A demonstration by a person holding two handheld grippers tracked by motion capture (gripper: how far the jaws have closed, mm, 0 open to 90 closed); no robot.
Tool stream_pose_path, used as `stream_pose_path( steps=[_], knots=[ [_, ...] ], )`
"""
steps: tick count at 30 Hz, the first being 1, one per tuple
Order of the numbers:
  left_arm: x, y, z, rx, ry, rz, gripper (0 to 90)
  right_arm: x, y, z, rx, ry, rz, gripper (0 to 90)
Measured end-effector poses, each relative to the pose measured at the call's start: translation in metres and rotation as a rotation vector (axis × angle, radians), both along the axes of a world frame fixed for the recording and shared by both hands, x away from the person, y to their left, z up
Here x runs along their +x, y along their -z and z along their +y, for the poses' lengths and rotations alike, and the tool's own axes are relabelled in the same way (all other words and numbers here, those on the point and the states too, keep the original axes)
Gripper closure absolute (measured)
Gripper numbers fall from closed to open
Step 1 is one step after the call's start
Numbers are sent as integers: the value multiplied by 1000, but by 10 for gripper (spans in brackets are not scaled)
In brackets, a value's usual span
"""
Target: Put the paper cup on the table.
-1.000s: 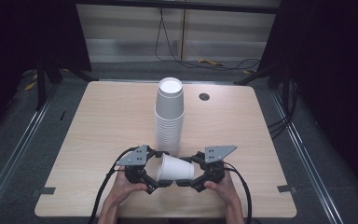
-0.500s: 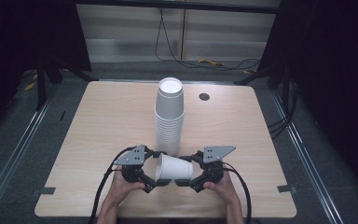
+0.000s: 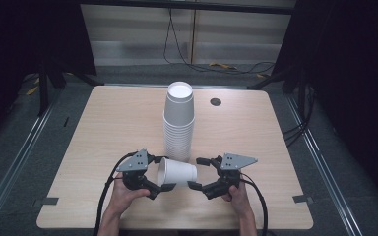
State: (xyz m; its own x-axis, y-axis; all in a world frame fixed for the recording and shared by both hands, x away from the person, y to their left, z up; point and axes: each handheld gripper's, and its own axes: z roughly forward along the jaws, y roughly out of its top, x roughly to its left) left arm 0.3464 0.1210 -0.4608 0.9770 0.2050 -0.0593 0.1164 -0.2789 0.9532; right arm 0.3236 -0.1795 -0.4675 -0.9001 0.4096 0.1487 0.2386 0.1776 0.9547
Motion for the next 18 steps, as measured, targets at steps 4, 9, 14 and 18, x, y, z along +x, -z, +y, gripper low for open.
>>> stream_pose_path(
  steps=[4, 9, 14, 18],
  knots=[
    [-1, -1, 5, 14, -16, 6, 110, -6, 2, -4, -6, 94, -45, 130],
    [-1, -4, 13, 35, -41, 0, 110, -9, 5, -11, 2, 197, -91, 130],
    [-1, -7, 20, 39, -65, 6, 109, -10, 10, -18, -7, 336, -142, 131],
    [1, -9, 28, 59, -84, 1, 109, -10, 12, -20, -34, 412, -159, 130]
  ],
)
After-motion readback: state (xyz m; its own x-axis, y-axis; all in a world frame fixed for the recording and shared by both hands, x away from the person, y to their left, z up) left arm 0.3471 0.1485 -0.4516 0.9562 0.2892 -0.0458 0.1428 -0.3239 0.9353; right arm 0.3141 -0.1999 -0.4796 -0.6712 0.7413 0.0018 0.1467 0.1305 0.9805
